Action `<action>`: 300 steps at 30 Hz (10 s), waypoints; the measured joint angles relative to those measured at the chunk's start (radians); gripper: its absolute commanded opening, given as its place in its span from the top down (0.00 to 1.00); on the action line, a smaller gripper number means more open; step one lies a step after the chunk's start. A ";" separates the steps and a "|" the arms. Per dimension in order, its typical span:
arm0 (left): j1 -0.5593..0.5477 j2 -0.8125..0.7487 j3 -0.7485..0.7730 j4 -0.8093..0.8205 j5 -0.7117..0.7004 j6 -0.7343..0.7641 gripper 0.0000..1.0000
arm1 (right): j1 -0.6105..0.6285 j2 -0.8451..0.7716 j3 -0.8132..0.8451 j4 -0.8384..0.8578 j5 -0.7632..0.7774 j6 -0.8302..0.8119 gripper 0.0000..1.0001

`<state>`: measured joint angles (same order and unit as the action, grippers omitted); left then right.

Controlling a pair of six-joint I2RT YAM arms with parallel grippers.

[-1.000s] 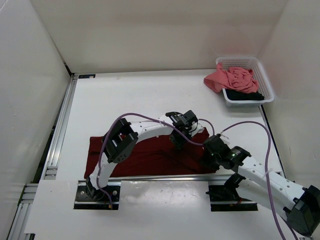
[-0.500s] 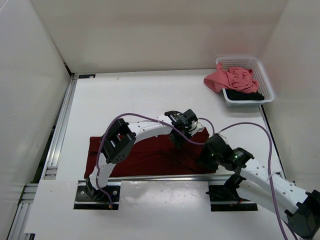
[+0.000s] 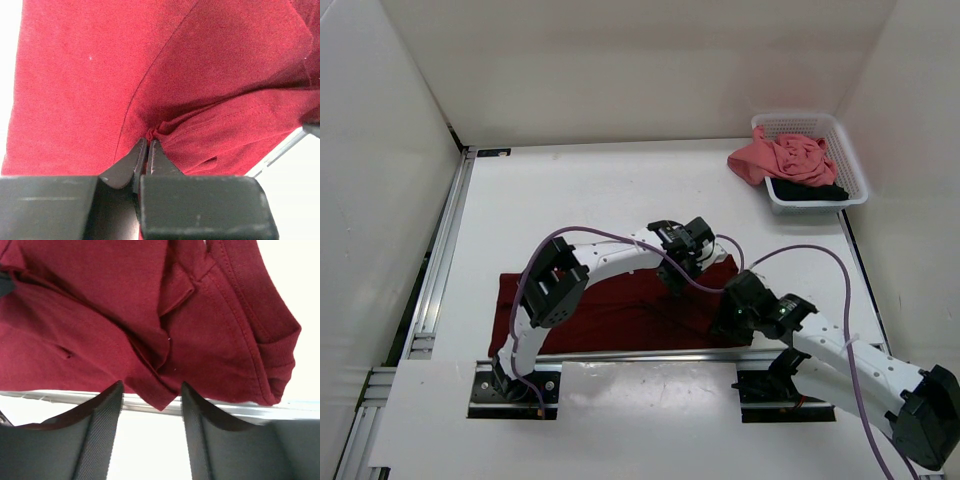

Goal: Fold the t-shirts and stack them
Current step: Fold the other side of the tshirt into a rectangle, then rotate the tshirt 90 degrees, then grab the bottom of the folded rectangular tshirt with both arms

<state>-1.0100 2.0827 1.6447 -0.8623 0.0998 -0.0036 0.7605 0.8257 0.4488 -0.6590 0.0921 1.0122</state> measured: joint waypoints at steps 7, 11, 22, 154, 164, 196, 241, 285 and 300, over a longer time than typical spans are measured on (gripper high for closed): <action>0.002 -0.005 0.000 -0.002 -0.003 0.000 0.89 | 0.000 0.016 -0.014 0.042 0.006 -0.019 0.89; 0.003 -0.005 0.000 -0.002 -0.007 0.000 0.89 | 0.000 0.029 -0.014 0.060 0.012 -0.026 1.00; 0.024 -0.127 -0.063 -0.018 -0.027 0.000 0.89 | 0.059 -0.067 0.062 -0.039 0.089 -0.025 1.00; 1.120 -0.575 -0.755 0.166 -0.323 0.004 0.12 | -0.253 0.226 0.039 -0.125 0.088 -0.029 0.48; 1.136 -0.589 -0.743 0.146 -0.320 0.005 0.09 | -0.364 0.555 0.227 -0.111 -0.026 -0.165 1.00; 1.078 -0.593 -0.711 0.051 -0.229 0.004 0.07 | -0.266 0.909 1.037 0.123 0.048 -0.386 0.19; 1.151 -0.967 -0.832 -0.002 -0.192 0.004 0.05 | 0.510 1.171 0.804 0.475 -0.058 0.629 0.55; -0.251 -1.500 -1.279 0.129 -0.357 0.006 0.07 | 0.079 0.499 -0.002 0.527 -0.384 0.141 0.95; -0.002 -1.231 -1.106 0.173 -0.135 0.006 0.27 | 0.063 0.499 0.002 0.518 -0.398 0.074 0.95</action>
<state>-1.0122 0.8513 0.5392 -0.6895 -0.0349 0.0021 0.8238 1.3247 0.4511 -0.1410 -0.3061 1.0866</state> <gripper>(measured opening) 0.737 0.049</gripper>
